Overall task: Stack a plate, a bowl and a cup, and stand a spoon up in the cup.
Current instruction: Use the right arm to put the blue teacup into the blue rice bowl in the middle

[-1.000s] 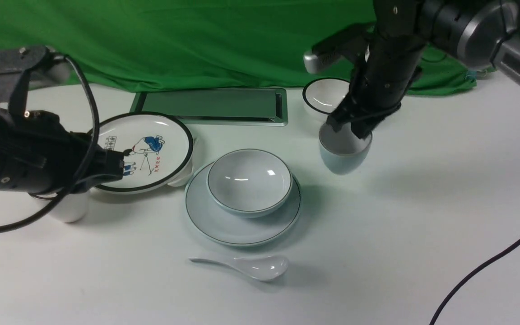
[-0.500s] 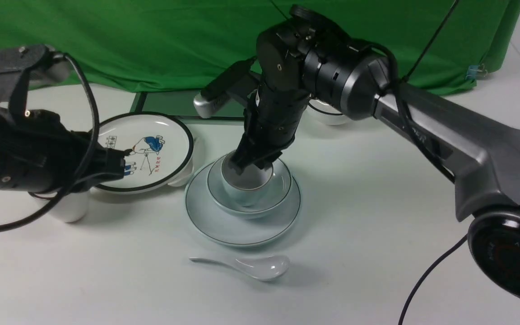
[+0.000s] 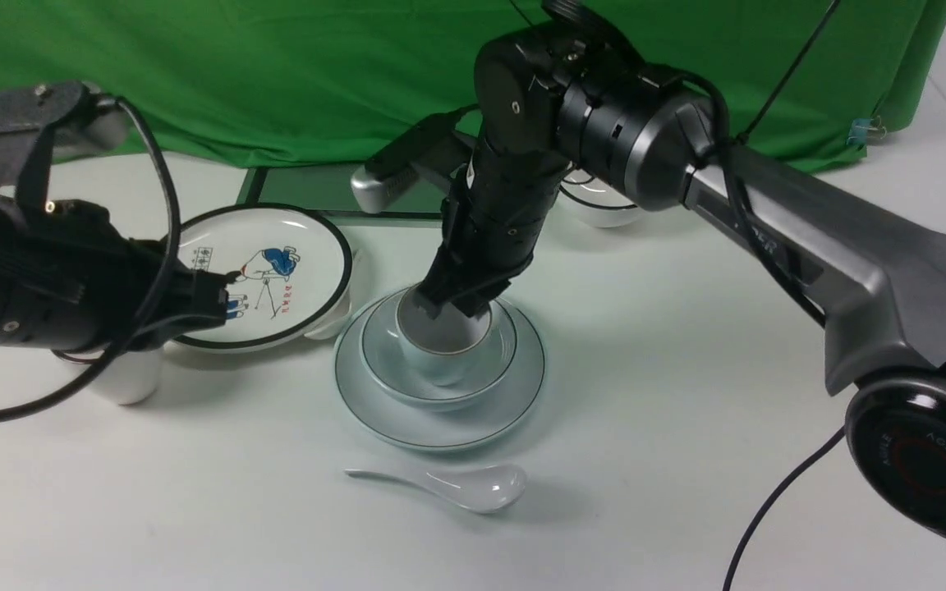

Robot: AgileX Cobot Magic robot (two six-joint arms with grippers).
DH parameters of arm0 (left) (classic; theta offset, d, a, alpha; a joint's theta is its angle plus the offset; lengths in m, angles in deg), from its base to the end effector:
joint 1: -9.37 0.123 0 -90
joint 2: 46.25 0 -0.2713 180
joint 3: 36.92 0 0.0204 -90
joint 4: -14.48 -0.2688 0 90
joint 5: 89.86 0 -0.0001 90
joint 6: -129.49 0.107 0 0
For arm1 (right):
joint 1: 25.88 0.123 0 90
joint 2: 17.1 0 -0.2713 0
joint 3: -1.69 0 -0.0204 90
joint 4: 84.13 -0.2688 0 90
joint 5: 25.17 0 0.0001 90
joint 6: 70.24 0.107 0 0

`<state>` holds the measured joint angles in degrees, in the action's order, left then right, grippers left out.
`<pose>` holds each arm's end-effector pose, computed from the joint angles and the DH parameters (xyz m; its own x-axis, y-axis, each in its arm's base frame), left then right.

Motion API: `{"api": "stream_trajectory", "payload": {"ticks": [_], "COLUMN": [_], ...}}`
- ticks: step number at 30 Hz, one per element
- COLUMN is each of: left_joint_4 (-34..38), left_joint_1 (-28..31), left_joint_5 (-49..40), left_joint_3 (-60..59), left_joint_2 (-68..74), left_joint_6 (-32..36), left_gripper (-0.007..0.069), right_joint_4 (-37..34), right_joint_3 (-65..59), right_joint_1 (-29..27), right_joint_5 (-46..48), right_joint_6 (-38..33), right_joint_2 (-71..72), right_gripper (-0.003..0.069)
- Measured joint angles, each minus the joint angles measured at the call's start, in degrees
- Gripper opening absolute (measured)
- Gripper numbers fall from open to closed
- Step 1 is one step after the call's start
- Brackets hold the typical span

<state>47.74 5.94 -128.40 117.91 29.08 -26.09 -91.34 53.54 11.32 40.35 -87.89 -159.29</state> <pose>0.2687 -0.0528 0.2864 -0.7091 -0.0025 -0.7051 0.2673 0.9244 -0.2721 0.4123 0.3283 0.2112 -0.5409 -0.7260 -0.4246 -0.8009 0.5987 -0.0034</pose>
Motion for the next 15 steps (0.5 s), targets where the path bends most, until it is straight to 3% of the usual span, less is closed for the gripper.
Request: {"api": "stream_trajectory", "payload": {"ticks": [5, 8, 9, 11, 13, 15], "left_joint_4": [0.00, 0.05, 0.13, 0.61, 0.84, 0.88], "left_joint_1": [0.00, 0.00, 0.00, 0.00, 0.00, 0.00], "left_joint_5": [0.00, 0.00, 0.00, -0.07, -0.19, -0.24], "left_joint_3": [0.00, 0.00, 0.00, 0.00, 0.00, 0.00], "left_joint_2": [0.00, 0.00, 0.00, 0.00, 0.00, 0.00], "left_joint_6": [0.12, 0.12, 0.12, 0.14, 0.14, 0.42], "left_gripper": [-0.0029, -0.0029, -0.0029, -0.0029, -0.0029, -0.0029], "right_joint_4": [0.26, 0.30, 0.30, 0.30, 0.30, 0.40], "right_joint_3": [0.06, 0.50, 1.72, 4.35, 6.19, 6.55], "right_joint_1": [-0.15, -0.15, -0.15, -0.15, -0.15, -0.15], "right_joint_5": [-0.90, -0.86, 0.27, 2.27, 2.94, 3.24], "right_joint_6": [0.18, 0.44, 0.90, 1.45, 2.35, 2.86], "right_joint_2": [-0.17, -0.45, -0.74, -0.85, -0.17, 1.33], "right_gripper": [0.0125, 0.0219, 0.0302, 0.0371, 0.0402, 0.0387]}}
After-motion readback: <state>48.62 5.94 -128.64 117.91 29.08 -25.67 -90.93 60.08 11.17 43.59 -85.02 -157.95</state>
